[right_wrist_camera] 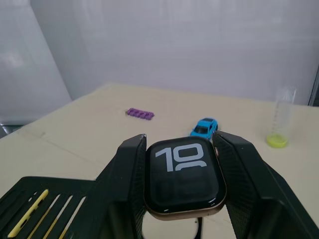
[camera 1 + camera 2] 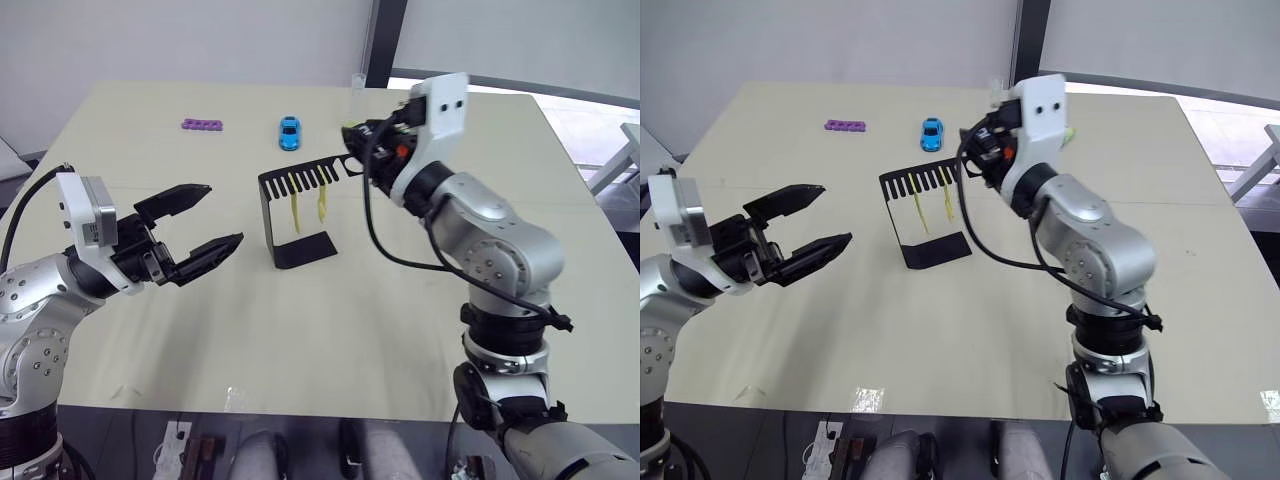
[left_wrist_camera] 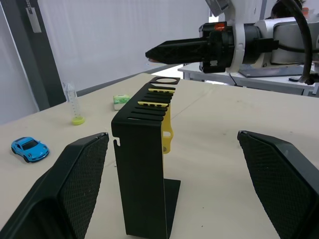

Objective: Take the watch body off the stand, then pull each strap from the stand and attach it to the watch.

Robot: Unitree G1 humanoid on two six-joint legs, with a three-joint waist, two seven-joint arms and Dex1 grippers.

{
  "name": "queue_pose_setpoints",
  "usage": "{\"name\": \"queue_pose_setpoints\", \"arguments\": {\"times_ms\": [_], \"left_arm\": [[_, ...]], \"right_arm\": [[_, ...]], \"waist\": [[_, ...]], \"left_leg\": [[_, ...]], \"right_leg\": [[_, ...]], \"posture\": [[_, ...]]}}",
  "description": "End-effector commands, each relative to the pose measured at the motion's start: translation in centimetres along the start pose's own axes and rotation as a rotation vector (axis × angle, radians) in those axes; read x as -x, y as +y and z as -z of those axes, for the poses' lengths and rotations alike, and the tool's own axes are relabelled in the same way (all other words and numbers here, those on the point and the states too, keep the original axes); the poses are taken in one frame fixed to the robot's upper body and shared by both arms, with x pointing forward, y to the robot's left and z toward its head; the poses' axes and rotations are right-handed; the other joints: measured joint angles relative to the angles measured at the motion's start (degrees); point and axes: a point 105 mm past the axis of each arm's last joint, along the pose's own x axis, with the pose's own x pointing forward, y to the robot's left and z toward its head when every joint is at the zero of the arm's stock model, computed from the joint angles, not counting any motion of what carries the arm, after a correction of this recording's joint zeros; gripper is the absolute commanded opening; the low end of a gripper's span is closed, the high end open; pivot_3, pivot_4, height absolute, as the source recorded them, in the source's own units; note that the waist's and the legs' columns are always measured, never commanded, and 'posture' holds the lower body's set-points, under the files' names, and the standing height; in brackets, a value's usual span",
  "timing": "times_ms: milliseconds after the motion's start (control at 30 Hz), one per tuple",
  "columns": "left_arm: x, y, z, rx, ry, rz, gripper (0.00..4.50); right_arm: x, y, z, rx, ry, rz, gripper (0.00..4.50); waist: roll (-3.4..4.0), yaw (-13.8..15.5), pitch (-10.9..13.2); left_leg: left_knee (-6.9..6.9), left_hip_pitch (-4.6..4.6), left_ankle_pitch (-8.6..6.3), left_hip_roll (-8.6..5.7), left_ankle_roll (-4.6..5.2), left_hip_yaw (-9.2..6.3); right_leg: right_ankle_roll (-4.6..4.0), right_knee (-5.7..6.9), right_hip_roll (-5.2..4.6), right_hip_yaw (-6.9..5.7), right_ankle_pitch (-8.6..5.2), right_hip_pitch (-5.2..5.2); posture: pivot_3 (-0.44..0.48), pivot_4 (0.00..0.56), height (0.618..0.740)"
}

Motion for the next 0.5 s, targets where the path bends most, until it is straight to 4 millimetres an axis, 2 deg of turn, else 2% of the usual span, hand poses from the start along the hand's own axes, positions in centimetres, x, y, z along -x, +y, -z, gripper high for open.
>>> {"name": "queue_pose_setpoints", "arguments": {"times_ms": [33, 167, 233, 333, 467, 500], "left_arm": [[-0.3, -0.1, -0.5, -0.046, -0.011, 0.025, 4.5], [-0.6, -1.2, 0.3, -0.061, 0.033, 0.111, 4.5], [-0.8, -1.3, 0.5, -0.057, 0.025, 0.124, 4.5], [-0.9, -1.8, 1.3, -0.071, 0.057, 0.171, 4.5], [-1.2, -2.8, 2.0, -0.121, 0.086, 0.231, 4.5], [-1.4, -3.0, 1.9, -0.124, 0.083, 0.239, 4.5]], "right_arm": [[1.9, -1.5, -2.4, 0.037, -0.101, 0.029, 1.57], [4.9, -4.6, -1.5, 0.106, -0.056, 0.148, 1.57], [6.5, -5.4, -0.5, 0.13, -0.022, 0.175, 1.57], [8.8, -6.9, 2.3, 0.162, 0.074, 0.269, 1.57], [10.8, -7.6, 5.4, 0.144, 0.14, 0.38, 1.57], [11.4, -7.7, 6.8, 0.114, 0.167, 0.408, 1.57]], "waist": [[0.0, 0.03, 0.0], [0.0, 0.15, 0.0], [0.0, 0.23, 0.0], [0.0, 0.18, 0.0], [0.0, -0.1, 0.01], [0.0, -0.07, 0.01]], "left_leg": [[-0.01, 0.0, 0.0, 0.0, 0.0, -0.01], [-0.05, 0.0, 0.0, 0.0, 0.0, -0.02], [-0.09, 0.0, 0.0, -0.01, 0.0, -0.02], [-0.09, 0.01, 0.0, -0.02, 0.0, -0.02], [-0.08, 0.11, 0.02, 0.0, -0.04, 0.08], [-0.08, 0.12, 0.04, 0.0, -0.07, 0.07]], "right_leg": [[0.0, -0.01, 0.0, -0.01, 0.0, 0.0], [0.0, -0.04, 0.0, -0.03, 0.0, 0.02], [0.0, -0.07, 0.01, -0.03, 0.0, 0.02], [0.0, -0.09, 0.01, -0.03, 0.0, 0.02], [0.0, -0.01, 0.08, 0.07, 0.0, 0.03], [0.0, 0.01, 0.09, 0.08, 0.0, 0.01]], "posture": [[0.0, 0.15, 0.74], [0.0, 0.15, 0.74], [0.0, 0.15, 0.74], [0.0, 0.15, 0.74], [0.0, 0.15, 0.74], [0.0, 0.15, 0.74]]}}
